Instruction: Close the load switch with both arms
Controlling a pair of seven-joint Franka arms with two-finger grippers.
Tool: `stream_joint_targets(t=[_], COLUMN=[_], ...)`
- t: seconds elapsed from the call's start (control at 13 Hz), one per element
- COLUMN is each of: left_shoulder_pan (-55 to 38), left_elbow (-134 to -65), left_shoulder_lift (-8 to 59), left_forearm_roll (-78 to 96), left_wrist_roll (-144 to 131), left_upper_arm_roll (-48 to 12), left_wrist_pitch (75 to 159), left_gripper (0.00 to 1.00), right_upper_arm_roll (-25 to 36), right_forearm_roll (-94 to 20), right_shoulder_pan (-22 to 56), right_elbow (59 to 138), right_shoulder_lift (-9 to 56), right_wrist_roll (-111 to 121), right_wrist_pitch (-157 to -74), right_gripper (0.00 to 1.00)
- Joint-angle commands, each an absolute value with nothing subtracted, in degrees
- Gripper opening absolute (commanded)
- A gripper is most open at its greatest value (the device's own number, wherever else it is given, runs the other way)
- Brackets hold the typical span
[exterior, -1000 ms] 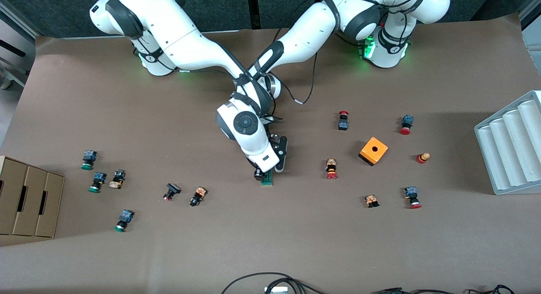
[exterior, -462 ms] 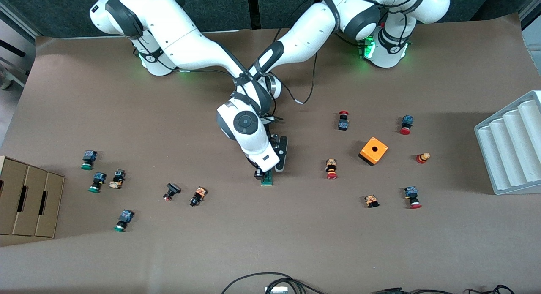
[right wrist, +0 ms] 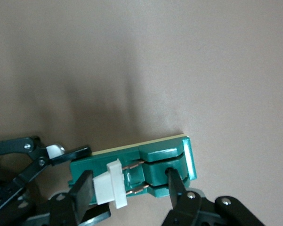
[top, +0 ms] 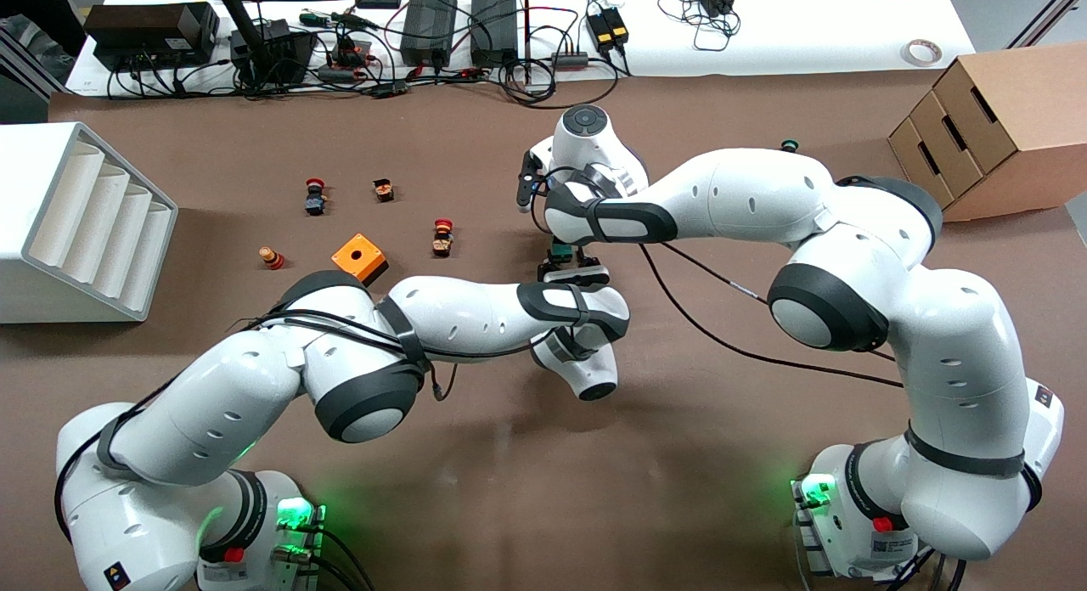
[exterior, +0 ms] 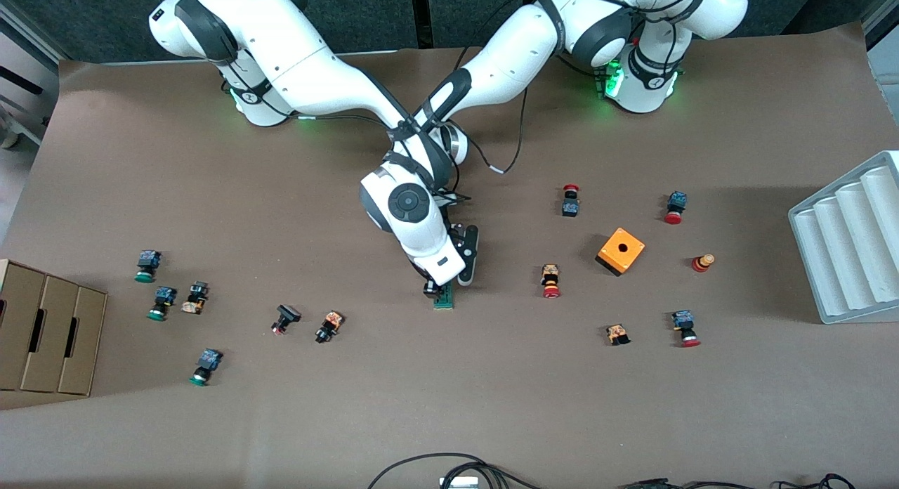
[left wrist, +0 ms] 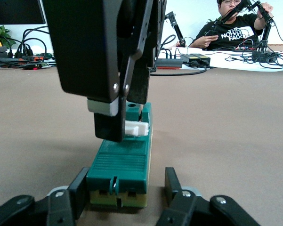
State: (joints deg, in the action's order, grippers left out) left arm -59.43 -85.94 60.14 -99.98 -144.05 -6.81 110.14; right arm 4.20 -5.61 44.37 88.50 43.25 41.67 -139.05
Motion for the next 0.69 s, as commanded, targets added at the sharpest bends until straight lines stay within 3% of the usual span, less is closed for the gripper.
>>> stream_joint_targets(t=[0.0, 0.62], left_shoulder_pan=[-58.9, -58.6], left_elbow=[-87.4, -90.9], left_shoulder_lift=[62.1, 59.6], left_forearm_roll=[-99.0, -99.0], left_wrist_roll=[-145.2, -145.5], left_upper_arm_roll=[-6.8, -6.8], left_wrist_pitch=[112.0, 112.1], left_gripper=[0.71, 0.7], right_upper_arm_roll=[4.5, 4.5], right_forearm_roll=[-4.7, -4.7], right_shoulder_pan=[44.6, 44.5], right_elbow=[88.5, 88.5], right_shoulder_lift=[42.5, 42.5], right_wrist_roll=[41.6, 41.6], right_wrist_pitch=[-140.1, -140.1], right_gripper=[0.71, 0.7])
